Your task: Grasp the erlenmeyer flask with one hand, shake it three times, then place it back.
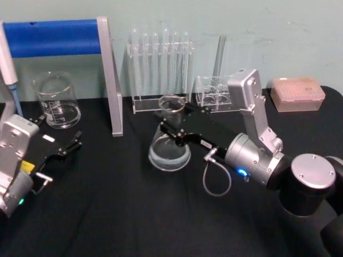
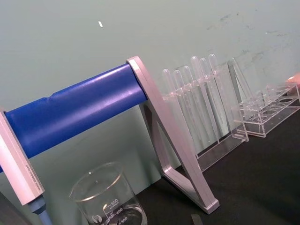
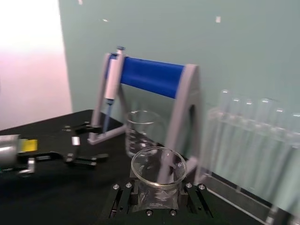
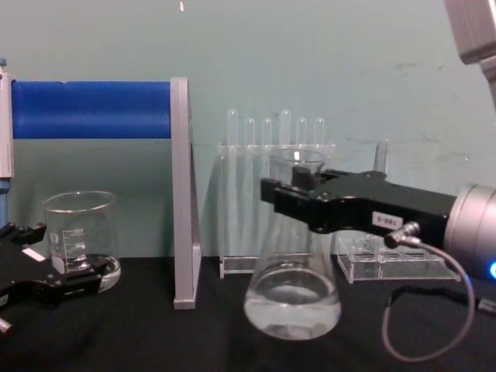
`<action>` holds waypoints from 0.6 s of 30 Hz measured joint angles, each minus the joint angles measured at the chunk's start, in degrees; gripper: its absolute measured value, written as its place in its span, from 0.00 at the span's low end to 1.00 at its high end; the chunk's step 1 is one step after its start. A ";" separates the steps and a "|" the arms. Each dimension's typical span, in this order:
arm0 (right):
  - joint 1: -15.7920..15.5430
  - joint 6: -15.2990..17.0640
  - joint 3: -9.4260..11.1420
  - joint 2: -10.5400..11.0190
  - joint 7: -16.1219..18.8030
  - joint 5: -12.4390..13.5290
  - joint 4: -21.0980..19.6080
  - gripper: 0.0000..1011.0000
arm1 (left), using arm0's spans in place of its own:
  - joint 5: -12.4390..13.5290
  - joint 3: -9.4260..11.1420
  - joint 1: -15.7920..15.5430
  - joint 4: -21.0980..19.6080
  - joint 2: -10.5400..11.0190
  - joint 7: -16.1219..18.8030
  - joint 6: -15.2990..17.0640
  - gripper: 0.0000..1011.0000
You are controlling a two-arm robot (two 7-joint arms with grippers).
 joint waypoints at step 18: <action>1.46 -0.74 7.43 -0.39 -5.48 -2.59 4.55 0.44 | 0.00 0.00 0.00 0.00 0.00 0.00 0.00 0.99</action>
